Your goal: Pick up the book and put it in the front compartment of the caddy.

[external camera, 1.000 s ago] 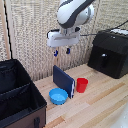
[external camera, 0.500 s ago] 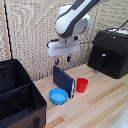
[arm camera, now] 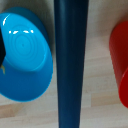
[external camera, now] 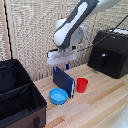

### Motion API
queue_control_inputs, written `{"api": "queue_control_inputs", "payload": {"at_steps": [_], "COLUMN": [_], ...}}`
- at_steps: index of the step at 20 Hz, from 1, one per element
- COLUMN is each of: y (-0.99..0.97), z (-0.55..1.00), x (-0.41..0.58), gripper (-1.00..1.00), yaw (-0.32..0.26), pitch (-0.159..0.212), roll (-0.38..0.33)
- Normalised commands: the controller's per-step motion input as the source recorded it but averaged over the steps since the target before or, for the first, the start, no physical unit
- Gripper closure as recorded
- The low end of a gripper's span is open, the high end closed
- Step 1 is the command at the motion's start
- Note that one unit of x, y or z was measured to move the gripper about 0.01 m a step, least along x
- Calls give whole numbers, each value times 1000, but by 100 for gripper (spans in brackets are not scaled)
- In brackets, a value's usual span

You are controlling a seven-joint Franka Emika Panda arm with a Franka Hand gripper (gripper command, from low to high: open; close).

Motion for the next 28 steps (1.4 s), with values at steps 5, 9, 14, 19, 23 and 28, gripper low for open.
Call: {"api": "queue_control_inputs", "payload": {"at_steps": [5,9,14,19,23,28], "y": [-60,-226,-25,0,3,-121], "z": [-341,-241,-59,-45,-3,497], "x": [54,79,2,0,32,145], "gripper": [-100,100,100,100,100,100], "yaw": [31,43,13,0,0,-52], "pitch": [0,0,4,4,-4,-88], "roll": [0,0,-3,-16,-33,138]}}
